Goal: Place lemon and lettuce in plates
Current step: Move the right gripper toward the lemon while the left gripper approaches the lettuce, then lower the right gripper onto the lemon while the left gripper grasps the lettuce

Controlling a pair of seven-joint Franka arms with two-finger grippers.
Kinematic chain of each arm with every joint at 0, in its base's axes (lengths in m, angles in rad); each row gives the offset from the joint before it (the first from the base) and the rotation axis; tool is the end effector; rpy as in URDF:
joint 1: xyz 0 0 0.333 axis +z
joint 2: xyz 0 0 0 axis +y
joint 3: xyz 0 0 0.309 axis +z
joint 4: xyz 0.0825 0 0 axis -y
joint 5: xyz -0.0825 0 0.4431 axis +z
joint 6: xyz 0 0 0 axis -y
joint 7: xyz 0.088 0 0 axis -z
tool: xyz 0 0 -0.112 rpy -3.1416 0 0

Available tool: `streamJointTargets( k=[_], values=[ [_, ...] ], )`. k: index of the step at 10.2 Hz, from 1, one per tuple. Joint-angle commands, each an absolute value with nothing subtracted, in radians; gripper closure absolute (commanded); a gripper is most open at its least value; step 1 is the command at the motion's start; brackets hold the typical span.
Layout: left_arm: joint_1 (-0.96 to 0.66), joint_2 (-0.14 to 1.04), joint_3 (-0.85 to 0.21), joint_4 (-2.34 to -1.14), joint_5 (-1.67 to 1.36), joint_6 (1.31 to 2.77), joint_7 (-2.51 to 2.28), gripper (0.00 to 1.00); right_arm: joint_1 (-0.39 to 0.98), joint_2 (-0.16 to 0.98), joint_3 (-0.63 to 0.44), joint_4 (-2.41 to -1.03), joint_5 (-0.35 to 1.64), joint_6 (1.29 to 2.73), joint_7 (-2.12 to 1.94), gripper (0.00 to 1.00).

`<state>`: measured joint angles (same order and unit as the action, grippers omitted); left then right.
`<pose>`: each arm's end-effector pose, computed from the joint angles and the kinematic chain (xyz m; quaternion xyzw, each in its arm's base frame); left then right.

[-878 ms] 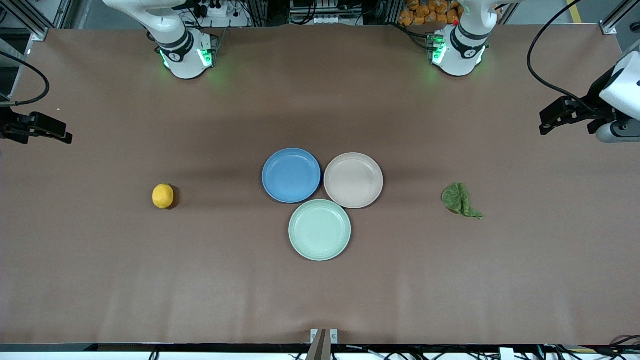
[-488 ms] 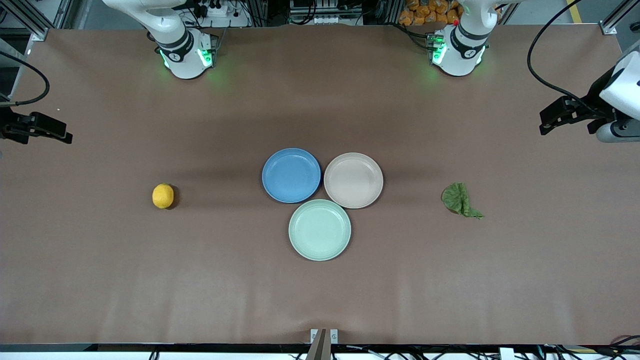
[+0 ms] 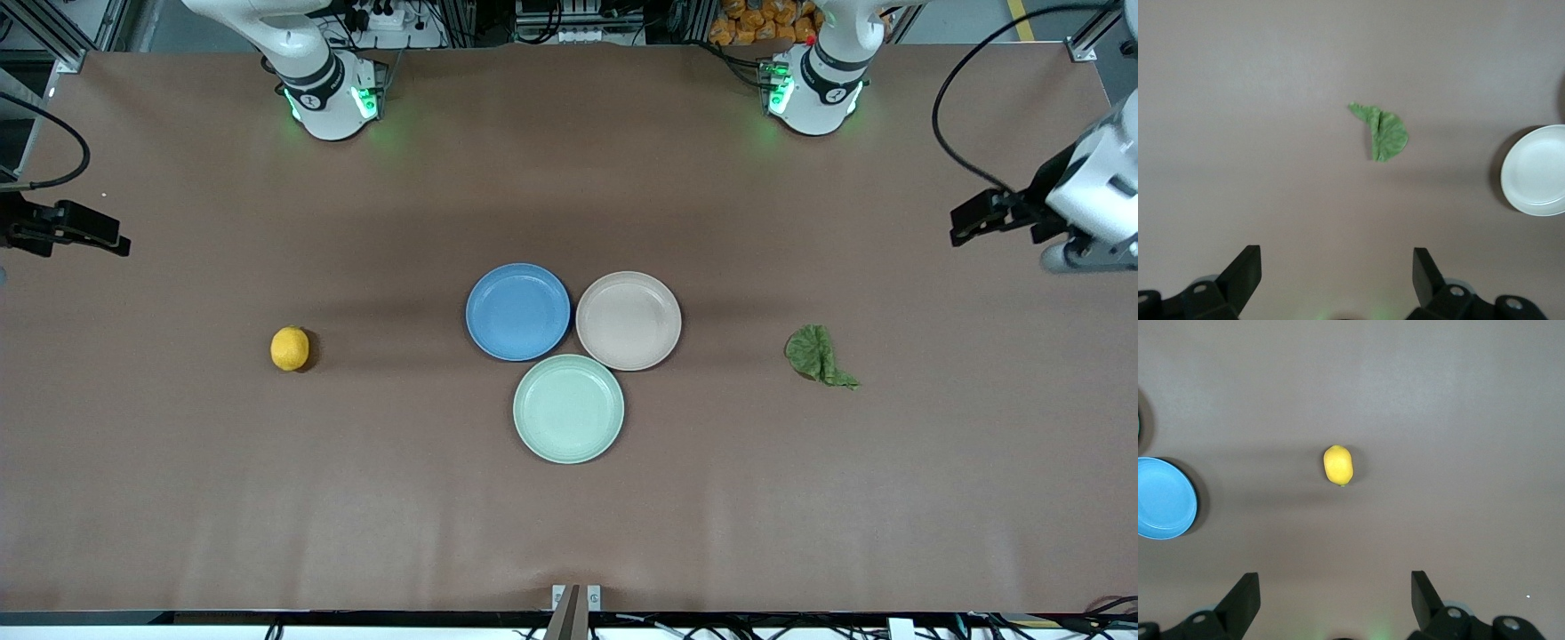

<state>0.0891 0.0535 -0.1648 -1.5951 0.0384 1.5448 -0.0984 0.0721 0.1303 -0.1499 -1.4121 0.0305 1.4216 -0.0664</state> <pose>0.6215 -0.0406 0.5649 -0.9985 -0.0107 0.0500 0.0192 0.6348 -0.0397 0.6028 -0.9982 0.0043 0.0591 0.0097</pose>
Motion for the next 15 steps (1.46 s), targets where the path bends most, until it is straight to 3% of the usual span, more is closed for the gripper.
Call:
streamJointTargets(
  k=[1,5,9,15],
  values=[
    [0.101,0.064,-0.169,-1.693,0.043,1.644,-0.075,0.0,0.075,0.147,-0.141,-1.44,0.026,1.446,-0.063,0.0],
    [0.1,0.069,-0.17,-1.903,0.044,1.885,-0.097,0.0,0.075,0.158,-0.135,-1.635,0.078,1.621,-0.061,0.0],
    [0.094,0.163,-0.172,-2.041,0.048,2.101,-0.161,0.0,0.075,0.167,-0.118,-1.857,0.077,1.868,-0.063,0.0],
    [0.08,0.412,-0.176,-2.042,0.049,2.337,-0.193,0.0,0.078,0.261,-0.109,-2.078,0.077,2.241,-0.063,0.0]
  ],
)
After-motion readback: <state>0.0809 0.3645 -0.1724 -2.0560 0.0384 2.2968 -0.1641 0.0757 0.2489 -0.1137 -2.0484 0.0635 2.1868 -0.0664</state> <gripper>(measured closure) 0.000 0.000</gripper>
